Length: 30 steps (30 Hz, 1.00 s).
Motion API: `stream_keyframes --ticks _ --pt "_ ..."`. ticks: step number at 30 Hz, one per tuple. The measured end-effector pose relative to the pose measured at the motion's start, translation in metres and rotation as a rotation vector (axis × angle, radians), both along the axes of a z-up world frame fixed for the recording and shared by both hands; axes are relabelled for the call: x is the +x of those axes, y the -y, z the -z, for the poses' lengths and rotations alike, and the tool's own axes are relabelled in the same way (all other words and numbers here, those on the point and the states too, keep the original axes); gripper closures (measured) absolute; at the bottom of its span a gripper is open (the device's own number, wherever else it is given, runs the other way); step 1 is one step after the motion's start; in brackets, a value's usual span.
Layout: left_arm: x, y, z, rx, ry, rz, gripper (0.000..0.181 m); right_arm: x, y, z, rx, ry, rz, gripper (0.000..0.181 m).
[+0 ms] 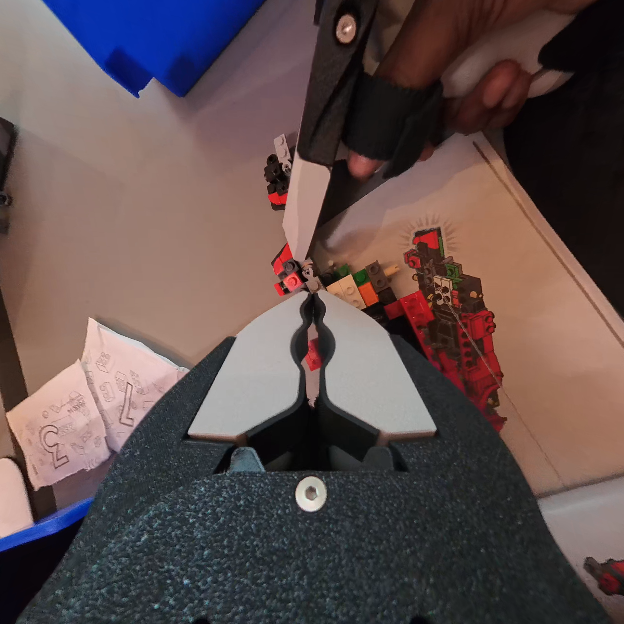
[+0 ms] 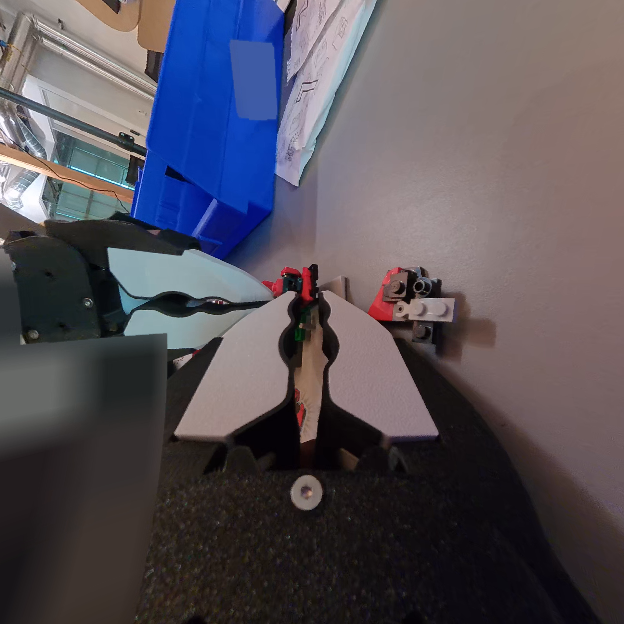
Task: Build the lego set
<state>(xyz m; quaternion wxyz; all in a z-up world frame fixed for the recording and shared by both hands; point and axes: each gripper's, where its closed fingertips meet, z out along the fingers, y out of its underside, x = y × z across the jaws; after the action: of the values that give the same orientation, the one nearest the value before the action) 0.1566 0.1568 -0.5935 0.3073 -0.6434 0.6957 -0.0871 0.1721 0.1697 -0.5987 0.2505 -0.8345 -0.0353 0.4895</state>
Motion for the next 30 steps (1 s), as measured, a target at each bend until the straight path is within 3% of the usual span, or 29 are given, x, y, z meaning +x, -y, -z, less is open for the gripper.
stream_keyframes --ticks 12,21,26,30 --pt "0.002 0.003 0.001 0.011 0.02 0.035 0.181 0.001 0.004 0.003 -0.001 0.038 -0.017 0.167" --pt "0.001 0.002 0.001 -0.006 0.051 0.009 0.181 0.007 0.004 -0.006 0.2 0.227 -0.08 0.153" --pt "0.001 0.003 0.001 -0.002 0.104 -0.002 0.181 0.006 -0.005 -0.024 0.496 0.403 -0.31 0.141" --pt "0.001 0.003 0.001 -0.021 0.122 0.003 0.181 -0.001 -0.005 -0.023 0.664 0.478 -0.591 0.164"
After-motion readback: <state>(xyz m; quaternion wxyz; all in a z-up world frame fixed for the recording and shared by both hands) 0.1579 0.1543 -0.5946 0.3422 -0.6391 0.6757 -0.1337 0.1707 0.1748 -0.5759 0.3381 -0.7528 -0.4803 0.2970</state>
